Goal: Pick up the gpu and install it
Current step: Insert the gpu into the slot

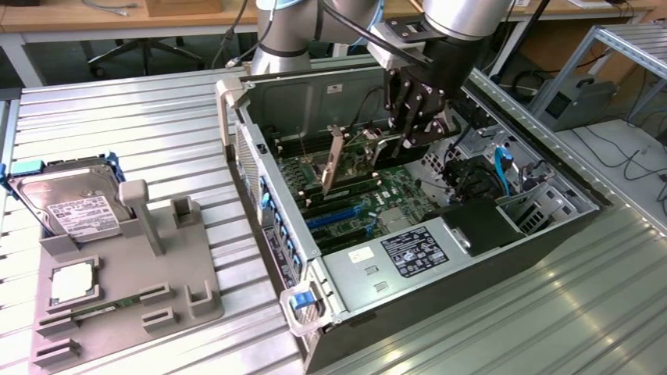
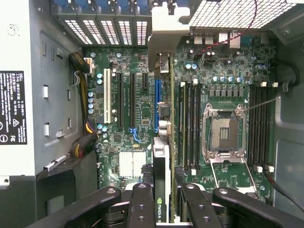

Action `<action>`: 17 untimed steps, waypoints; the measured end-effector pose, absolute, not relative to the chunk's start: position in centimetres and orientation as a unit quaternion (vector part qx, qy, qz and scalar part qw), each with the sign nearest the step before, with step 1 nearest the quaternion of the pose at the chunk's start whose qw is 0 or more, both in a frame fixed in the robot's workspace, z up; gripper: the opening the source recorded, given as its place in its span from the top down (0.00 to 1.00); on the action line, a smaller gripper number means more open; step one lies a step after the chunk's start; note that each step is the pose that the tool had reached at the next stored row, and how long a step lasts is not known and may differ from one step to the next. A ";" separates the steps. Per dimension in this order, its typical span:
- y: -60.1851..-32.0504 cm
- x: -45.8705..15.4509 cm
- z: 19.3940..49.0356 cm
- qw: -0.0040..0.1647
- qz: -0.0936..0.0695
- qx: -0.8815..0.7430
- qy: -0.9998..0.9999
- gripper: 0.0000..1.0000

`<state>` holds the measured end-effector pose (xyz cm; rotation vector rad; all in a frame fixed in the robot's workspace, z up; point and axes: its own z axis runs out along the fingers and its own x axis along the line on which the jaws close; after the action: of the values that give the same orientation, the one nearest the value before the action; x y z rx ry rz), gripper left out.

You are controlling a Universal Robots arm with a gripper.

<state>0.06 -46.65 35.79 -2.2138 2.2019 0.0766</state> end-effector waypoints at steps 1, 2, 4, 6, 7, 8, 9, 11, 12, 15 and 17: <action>-46.6 0.1 35.8 0.009 0.025 -0.709 0.705 0.73; -46.6 0.1 35.8 0.009 0.025 -0.709 0.705 0.73; -46.6 0.1 35.8 0.009 0.025 -0.709 0.705 0.73; -46.6 0.1 35.8 0.009 0.025 -0.709 0.705 0.73; -46.6 0.1 35.8 0.009 0.025 -0.709 0.705 0.73; -46.6 0.1 35.8 0.009 0.025 -0.709 0.705 0.73; -46.6 0.0 35.8 0.009 0.025 -0.709 0.705 0.73; -46.6 -0.1 35.7 0.009 0.025 -0.709 0.705 0.73; -46.6 -0.4 35.7 0.009 0.025 -0.709 0.705 0.73; -46.6 -1.8 35.0 0.010 0.024 -0.709 0.705 0.73; -46.6 -1.9 34.7 0.010 0.024 -0.709 0.705 0.73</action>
<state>-1.94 -46.64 34.68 -2.2134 2.2013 0.0753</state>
